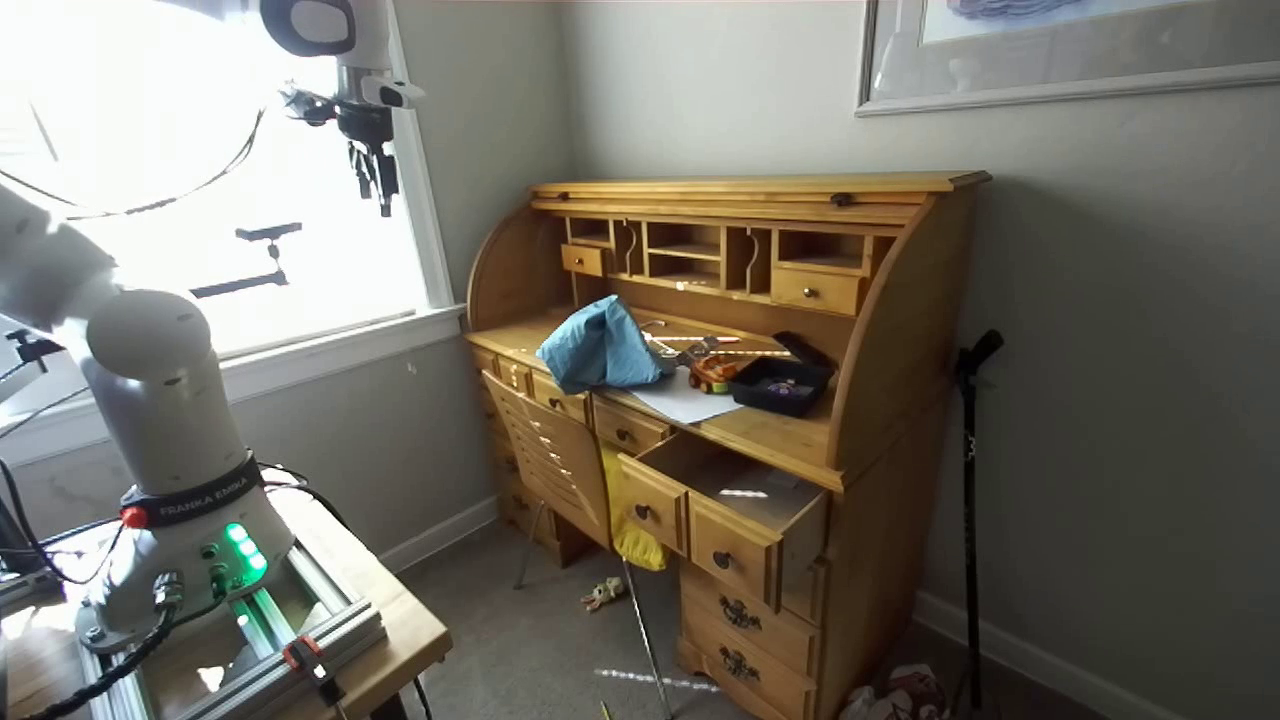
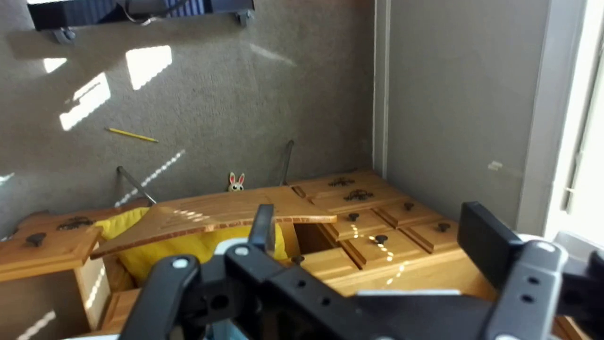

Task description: Use the towel to wipe the drawer

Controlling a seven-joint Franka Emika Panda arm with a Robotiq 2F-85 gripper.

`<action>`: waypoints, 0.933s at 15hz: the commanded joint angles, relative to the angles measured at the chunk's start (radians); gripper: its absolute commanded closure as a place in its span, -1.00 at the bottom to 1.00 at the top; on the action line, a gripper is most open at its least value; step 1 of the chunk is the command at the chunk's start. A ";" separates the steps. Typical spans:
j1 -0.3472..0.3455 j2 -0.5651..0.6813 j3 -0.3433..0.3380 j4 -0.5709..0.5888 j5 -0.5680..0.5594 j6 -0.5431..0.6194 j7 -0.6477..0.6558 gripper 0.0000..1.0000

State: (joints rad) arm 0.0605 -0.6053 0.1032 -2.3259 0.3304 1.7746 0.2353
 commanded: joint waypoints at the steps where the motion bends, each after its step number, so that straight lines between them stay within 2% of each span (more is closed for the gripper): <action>1: -0.014 0.121 0.025 0.044 -0.025 0.138 -0.003 -1.00; 3: -0.024 0.184 0.025 0.069 -0.053 0.219 0.018 -1.00; 6: -0.027 0.260 0.012 0.127 -0.065 0.235 0.040 -1.00; 7: -0.013 0.204 0.004 0.065 -0.041 0.241 0.012 -1.00; 13: -0.017 0.255 0.000 0.111 -0.043 0.241 0.013 -1.00; 14: -0.031 0.259 0.015 0.097 -0.076 0.305 0.048 -1.00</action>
State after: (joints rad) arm 0.0344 -0.3508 0.1120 -2.2168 0.2916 2.0168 0.2455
